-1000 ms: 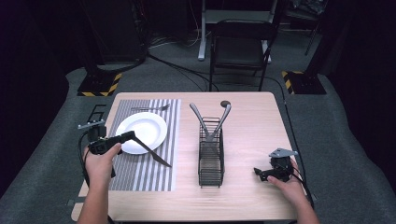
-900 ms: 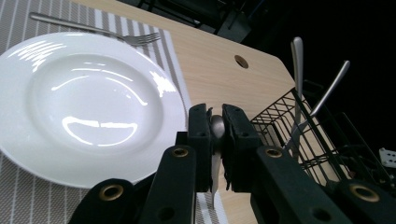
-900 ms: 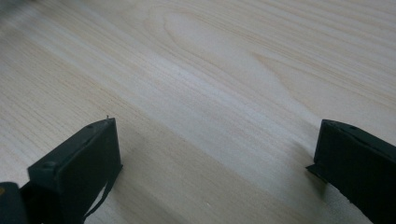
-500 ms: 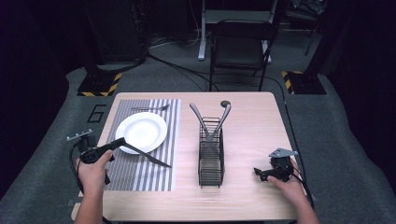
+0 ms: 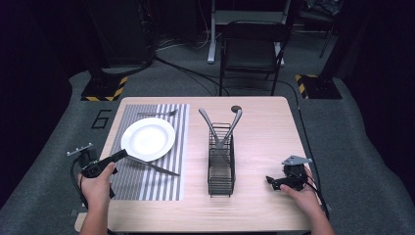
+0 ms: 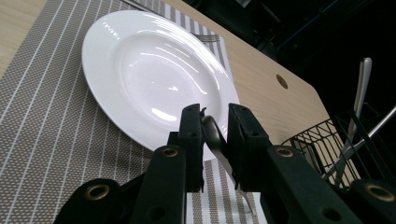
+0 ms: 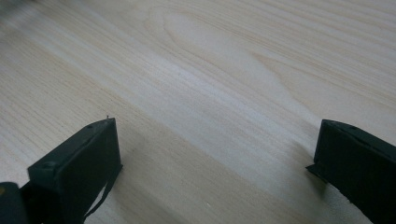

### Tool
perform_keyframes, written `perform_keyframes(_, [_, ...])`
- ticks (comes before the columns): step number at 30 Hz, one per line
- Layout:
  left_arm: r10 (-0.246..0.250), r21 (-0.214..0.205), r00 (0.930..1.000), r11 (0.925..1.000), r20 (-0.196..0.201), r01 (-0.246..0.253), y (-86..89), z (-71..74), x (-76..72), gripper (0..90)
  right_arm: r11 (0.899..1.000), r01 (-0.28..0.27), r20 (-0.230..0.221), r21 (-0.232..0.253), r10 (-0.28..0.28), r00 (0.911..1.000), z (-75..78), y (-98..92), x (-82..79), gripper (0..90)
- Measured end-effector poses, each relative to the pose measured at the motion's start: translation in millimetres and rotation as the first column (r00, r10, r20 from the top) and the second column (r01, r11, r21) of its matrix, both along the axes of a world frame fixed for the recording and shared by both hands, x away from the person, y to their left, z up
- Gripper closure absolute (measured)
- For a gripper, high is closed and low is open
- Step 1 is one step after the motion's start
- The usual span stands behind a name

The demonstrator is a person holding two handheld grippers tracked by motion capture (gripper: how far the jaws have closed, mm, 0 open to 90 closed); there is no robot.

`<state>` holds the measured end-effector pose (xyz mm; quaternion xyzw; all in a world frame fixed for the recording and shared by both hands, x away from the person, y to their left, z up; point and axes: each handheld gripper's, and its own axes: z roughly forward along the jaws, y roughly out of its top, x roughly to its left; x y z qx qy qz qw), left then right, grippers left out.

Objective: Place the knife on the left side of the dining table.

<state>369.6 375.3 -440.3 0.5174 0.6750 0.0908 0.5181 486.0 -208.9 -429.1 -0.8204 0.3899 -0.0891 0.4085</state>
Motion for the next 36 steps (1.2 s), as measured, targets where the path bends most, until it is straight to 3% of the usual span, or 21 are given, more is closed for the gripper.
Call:
perform_keyframes(16, [0.040, -0.041, 0.9991, 0.9984, -0.014, -0.040, 11.7, -22.4, -2.7, 73.6, 1.000, 0.003, 0.000, 0.002, -0.003, 1.0000, 0.2, -0.2, 0.0, 0.0])
perform_keyframes(36, [0.067, -0.087, 0.9958, 0.9936, -0.063, -0.072, 29.4, -62.0, 1.6, 70.1, 1.000, 0.004, 0.001, 0.004, -0.004, 1.0000, 0.3, -0.3, 0.0, 0.0])
